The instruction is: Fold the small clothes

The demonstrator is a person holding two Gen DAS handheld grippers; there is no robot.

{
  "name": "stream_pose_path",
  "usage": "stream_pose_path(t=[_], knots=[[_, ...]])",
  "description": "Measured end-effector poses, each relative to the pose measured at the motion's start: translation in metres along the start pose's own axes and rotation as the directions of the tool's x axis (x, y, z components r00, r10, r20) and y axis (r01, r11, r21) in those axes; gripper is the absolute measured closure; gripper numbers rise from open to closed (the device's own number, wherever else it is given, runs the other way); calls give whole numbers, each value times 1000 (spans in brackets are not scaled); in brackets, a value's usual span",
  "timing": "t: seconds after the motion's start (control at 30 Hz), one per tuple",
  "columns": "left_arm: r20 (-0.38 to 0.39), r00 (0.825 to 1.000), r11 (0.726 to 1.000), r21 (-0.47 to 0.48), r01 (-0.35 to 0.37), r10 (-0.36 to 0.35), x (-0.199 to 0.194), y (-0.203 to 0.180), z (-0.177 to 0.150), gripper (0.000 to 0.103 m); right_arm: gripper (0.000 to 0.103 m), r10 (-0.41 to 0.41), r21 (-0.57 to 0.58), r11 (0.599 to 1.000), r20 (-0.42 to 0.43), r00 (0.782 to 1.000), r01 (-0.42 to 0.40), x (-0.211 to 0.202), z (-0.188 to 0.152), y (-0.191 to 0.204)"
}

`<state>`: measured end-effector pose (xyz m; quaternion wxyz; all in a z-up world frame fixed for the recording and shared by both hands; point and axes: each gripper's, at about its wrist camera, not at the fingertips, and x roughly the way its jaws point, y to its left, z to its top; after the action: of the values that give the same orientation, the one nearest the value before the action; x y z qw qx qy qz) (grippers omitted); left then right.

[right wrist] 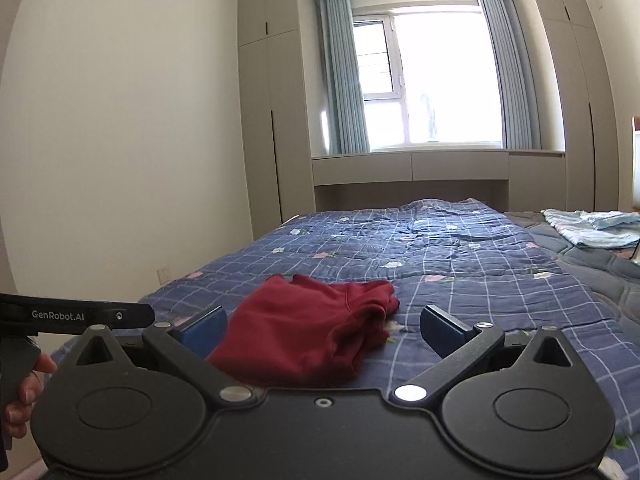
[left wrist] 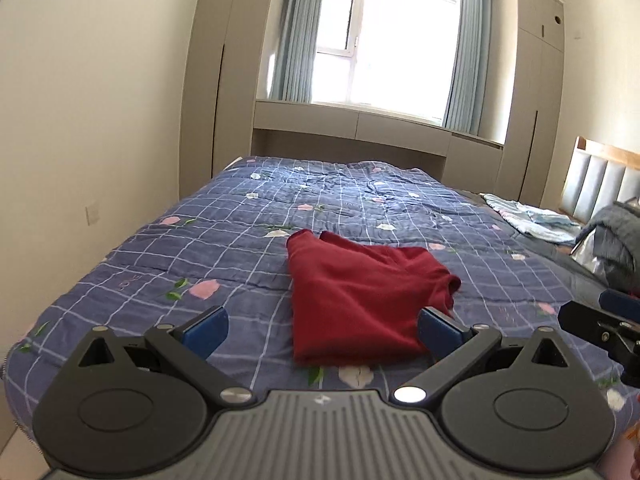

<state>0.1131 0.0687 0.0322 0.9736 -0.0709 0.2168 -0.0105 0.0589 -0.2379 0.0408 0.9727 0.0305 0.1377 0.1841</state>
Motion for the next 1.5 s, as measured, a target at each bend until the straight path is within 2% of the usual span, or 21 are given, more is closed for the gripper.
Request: stream_pose_path(t=[0.2, 0.53, 1.5], knots=[[12, 1000, 1000, 22, -2, 2, -18, -4, -23, 0, 1, -18, 3, 1000, 3, 1000, 18, -20, -15, 4], [-28, 1000, 1000, 6, -7, 7, -24, 4, -39, 0, 1, -31, -2, 1000, -23, 999, 31, -24, -27, 8], [-58, 998, 1000, -6, -24, 24, -18, 11, -39, 0, 1, -27, 9, 1000, -44, 999, 27, -17, -30, 5]])
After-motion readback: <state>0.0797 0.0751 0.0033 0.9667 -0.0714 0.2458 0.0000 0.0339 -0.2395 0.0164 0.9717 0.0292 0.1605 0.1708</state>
